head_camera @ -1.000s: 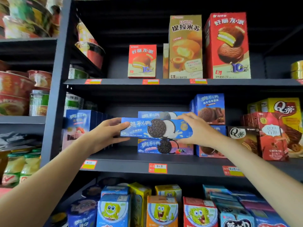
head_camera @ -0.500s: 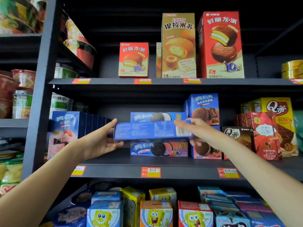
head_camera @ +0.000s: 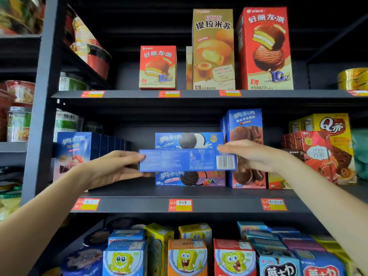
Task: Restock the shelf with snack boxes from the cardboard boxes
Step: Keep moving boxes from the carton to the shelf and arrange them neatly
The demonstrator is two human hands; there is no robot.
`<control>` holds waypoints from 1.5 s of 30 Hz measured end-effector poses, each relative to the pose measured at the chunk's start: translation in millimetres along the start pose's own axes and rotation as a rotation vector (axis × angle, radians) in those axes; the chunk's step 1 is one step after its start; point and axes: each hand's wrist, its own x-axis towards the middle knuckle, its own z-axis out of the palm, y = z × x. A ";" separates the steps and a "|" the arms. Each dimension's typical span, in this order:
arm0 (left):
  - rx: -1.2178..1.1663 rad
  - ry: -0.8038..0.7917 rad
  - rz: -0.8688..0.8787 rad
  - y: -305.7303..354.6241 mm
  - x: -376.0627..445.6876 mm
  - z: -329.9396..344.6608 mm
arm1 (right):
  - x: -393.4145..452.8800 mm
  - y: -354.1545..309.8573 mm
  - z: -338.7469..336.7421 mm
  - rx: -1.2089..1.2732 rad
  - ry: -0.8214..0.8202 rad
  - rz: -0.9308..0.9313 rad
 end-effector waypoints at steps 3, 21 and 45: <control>0.218 0.016 0.152 -9.9 5.9 -1.9 | -1.8 0.2 3.8 -0.538 0.108 -0.128; 0.724 0.184 0.120 -47.1 51.5 13.1 | 14.7 37.6 18.2 -1.162 0.157 -0.282; 0.723 0.723 0.049 -236.5 -295.3 -85.9 | -76.3 16.6 475.8 -0.578 -0.269 -0.525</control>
